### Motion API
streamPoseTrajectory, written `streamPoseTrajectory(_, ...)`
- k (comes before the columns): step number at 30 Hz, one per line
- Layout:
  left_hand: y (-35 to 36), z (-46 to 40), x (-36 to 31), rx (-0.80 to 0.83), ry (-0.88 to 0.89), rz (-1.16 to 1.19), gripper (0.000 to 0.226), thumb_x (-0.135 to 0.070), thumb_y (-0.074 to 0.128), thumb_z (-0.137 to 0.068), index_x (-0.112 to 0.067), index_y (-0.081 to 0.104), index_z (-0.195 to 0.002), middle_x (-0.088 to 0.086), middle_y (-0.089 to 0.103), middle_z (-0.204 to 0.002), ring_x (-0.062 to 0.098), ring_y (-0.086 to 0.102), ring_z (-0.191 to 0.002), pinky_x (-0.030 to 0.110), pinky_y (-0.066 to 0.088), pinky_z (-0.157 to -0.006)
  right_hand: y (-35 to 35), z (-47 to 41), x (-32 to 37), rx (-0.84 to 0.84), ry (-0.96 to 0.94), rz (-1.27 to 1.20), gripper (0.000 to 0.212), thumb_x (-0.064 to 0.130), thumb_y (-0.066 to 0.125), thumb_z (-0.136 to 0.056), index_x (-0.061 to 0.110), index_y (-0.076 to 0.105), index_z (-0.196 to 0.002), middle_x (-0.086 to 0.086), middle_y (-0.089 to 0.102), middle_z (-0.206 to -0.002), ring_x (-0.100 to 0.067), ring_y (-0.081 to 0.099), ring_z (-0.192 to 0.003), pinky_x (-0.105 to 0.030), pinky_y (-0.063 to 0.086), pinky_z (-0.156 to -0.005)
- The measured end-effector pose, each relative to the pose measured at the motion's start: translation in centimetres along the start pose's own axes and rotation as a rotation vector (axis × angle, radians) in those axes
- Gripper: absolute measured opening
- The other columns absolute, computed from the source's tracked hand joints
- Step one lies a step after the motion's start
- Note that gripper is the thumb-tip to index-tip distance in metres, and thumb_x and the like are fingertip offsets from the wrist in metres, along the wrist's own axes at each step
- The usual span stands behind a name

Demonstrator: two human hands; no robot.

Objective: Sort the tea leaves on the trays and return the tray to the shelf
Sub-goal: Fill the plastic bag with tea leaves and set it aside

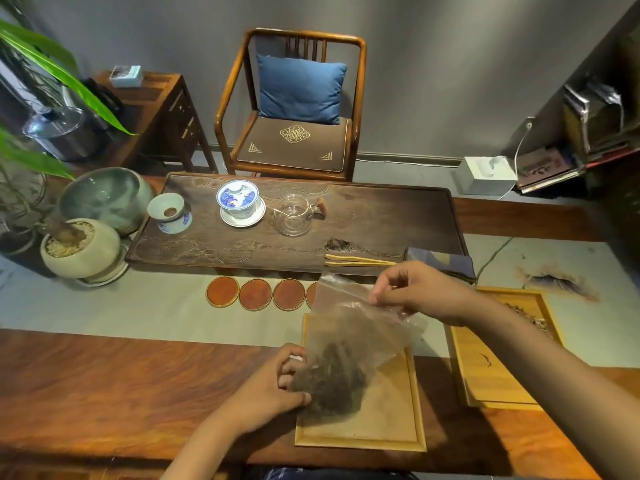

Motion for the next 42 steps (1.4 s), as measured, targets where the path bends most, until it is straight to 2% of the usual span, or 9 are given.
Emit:
streamPoseTrajectory(6,-0.3,-0.5,-0.9,-0.087,0.058,-0.106,0.062,-0.009,0.075,-0.079,-0.036,0.043,-0.124,-0.012,0.062,-0.120,-0.003,0.058,-0.111,0.018,0.045,-0.097,2.2,2.9,0.2,-0.068,-0.020,-0.167,0.010,0.017,0.075,-0.078,0.012,0.068,-0.073,0.011,0.061,-0.055,0.000,0.054,-0.051,-0.013,0.042,-0.046)
streamPoseTrajectory(10,-0.8,-1.5,-1.5,-0.152,0.095,-0.135,0.066,-0.015,0.076,-0.078,-0.044,0.039,-0.125,-0.023,0.053,-0.125,-0.019,0.049,-0.111,-0.001,0.037,-0.086,2.7,3.9,0.4,-0.134,-0.029,-0.198,0.010,0.022,0.075,-0.078,0.020,0.068,-0.072,0.003,0.062,-0.063,-0.011,0.055,-0.059,-0.019,0.045,-0.049)
streamPoseTrajectory(13,-1.0,-2.5,-1.9,-0.271,0.124,-0.223,0.069,-0.018,0.075,-0.080,-0.037,0.035,-0.133,-0.017,0.044,-0.134,-0.003,0.038,-0.126,0.016,0.030,-0.101,3.0,4.1,0.5,-0.159,-0.038,-0.230,0.011,0.022,0.074,-0.079,0.019,0.066,-0.073,0.001,0.062,-0.067,-0.011,0.058,-0.061,-0.020,0.047,-0.050)
streamPoseTrajectory(17,-0.3,-2.9,-3.6,-0.423,0.207,-0.246,0.044,-0.023,0.072,-0.083,-0.030,0.048,-0.120,-0.009,0.057,-0.116,0.004,0.054,-0.109,0.021,0.043,-0.093,3.7,3.9,0.3,-0.206,-0.054,-0.285,0.014,0.016,0.070,-0.083,0.008,0.061,-0.078,-0.003,0.062,-0.062,-0.013,0.060,-0.055,-0.021,0.050,-0.051)
streamPoseTrajectory(20,1.1,-2.7,-5.7,-0.265,0.245,-0.116,0.018,-0.030,0.068,-0.085,-0.022,0.058,-0.099,-0.003,0.060,-0.088,0.009,0.057,-0.080,0.013,0.047,-0.069,4.4,3.5,-0.1,-0.245,-0.043,-0.280,0.014,0.017,0.070,-0.084,0.007,0.061,-0.077,0.000,0.062,-0.057,-0.010,0.060,-0.052,-0.019,0.050,-0.051)
streamPoseTrajectory(24,3.6,-2.8,-7.9,-0.026,0.265,-0.063,0.044,-0.053,0.059,-0.078,-0.014,0.060,-0.099,0.010,0.063,-0.089,0.027,0.061,-0.085,0.041,0.050,-0.083,5.8,2.9,-1.0,-0.226,-0.028,-0.339,0.013,0.017,0.066,-0.087,0.010,0.060,-0.078,0.000,0.064,-0.062,-0.009,0.062,-0.057,-0.020,0.051,-0.055)
streamPoseTrajectory(27,4.8,-3.0,-8.5,-0.031,0.287,-0.076,0.045,-0.051,0.058,-0.081,-0.015,0.058,-0.107,0.024,0.062,-0.102,0.039,0.060,-0.097,0.055,0.048,-0.089,6.5,2.7,-1.6,-0.217,-0.032,-0.431,0.012,0.020,0.064,-0.088,0.011,0.062,-0.081,-0.001,0.065,-0.069,-0.009,0.064,-0.065,-0.020,0.051,-0.058)
streamPoseTrajectory(33,4.5,-2.8,-8.4,-0.040,0.298,-0.013,0.022,-0.029,0.047,-0.093,-0.015,0.063,-0.087,0.000,0.066,-0.084,0.014,0.063,-0.084,0.028,0.049,-0.082,6.9,2.9,-2.1,-0.145,0.005,-0.609,0.014,0.021,0.060,-0.091,0.014,0.065,-0.080,-0.002,0.064,-0.069,-0.011,0.060,-0.065,-0.026,0.051,-0.068)
streamPoseTrajectory(42,3.8,-2.1,-6.9,-0.150,0.306,-0.179,0.025,-0.012,0.052,-0.092,0.001,0.068,-0.076,0.022,0.066,-0.079,0.035,0.060,-0.078,0.050,0.048,-0.076,8.5,3.0,-1.4,-0.144,-0.018,-0.193,0.028,0.008,0.038,-0.097,0.008,0.055,-0.075,-0.005,0.055,-0.066,-0.019,0.054,-0.064,-0.032,0.049,-0.066)
Point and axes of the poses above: each hand's wrist, its own z-axis away from the middle knuckle, its own y-axis out of the palm, x = y × z, the point moved 1 cm from there along -z, towards the middle knuckle
